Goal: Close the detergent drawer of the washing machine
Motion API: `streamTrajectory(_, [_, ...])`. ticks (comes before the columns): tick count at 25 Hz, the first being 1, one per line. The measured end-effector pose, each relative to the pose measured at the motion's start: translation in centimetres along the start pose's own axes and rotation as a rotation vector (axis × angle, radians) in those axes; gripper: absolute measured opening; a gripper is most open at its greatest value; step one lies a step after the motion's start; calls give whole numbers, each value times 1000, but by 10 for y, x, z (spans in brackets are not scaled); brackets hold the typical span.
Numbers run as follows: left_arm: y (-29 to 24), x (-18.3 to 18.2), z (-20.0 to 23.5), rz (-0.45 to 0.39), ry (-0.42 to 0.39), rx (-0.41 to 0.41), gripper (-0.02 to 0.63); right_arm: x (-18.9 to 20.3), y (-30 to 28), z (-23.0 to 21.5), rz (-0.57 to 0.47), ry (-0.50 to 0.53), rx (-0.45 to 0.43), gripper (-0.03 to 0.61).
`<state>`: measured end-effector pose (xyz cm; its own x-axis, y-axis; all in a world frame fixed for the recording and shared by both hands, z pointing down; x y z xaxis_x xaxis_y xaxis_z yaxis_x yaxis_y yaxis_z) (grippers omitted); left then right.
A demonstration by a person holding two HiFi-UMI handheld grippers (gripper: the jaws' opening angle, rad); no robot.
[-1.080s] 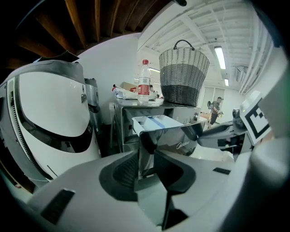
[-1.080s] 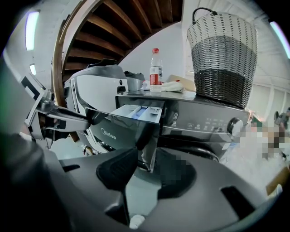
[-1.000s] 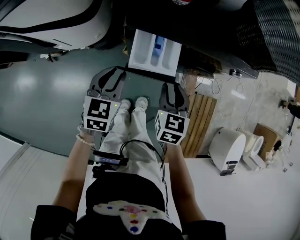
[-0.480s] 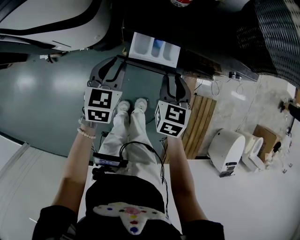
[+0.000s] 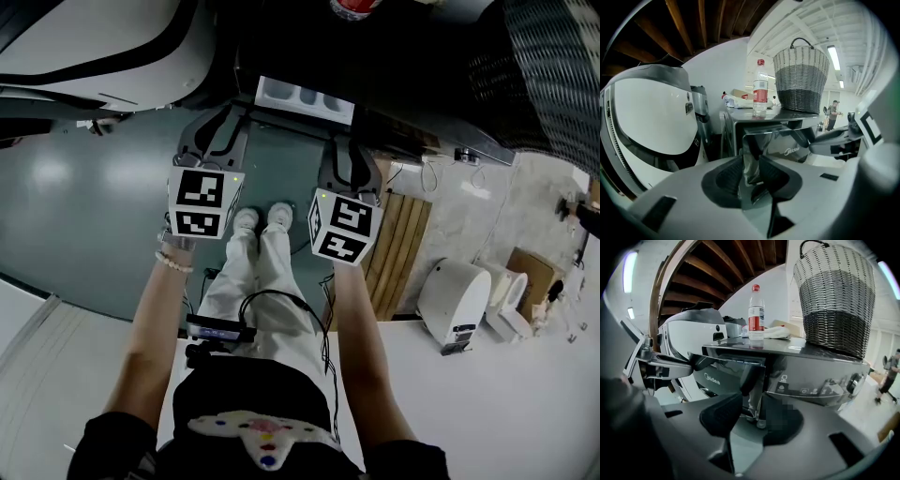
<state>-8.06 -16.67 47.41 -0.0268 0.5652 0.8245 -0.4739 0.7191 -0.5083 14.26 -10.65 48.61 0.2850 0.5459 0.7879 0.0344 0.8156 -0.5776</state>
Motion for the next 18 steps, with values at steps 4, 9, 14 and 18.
streamTrajectory(4, [-9, -6, 2, -10, 0, -9, 117, -6, -8, -4, 5, -2, 10, 137])
streamTrajectory(9, [-18, -13, 6, -15, 9, -31, 136, -12, -19, -10, 14, 2, 11, 158])
streamTrajectory(14, [-26, -19, 8, -20, 1, -35, 141, -16, -28, -17, 24, -57, 1, 216])
streamTrajectory(18, [-30, -21, 10, -26, 4, -45, 149, -20, -33, -16, 32, -45, 16, 216])
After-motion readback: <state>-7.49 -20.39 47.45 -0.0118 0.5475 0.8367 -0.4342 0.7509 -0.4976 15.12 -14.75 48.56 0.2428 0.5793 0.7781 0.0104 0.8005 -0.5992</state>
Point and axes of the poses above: the fingertips, and each gripper's own axes: y backward along the fingers, z to its left, x out of its underside, the point moved 9 cm from there along y, backward along the fingers, and after that the axes turned 14 degrees about y, right-handed, at the moved point
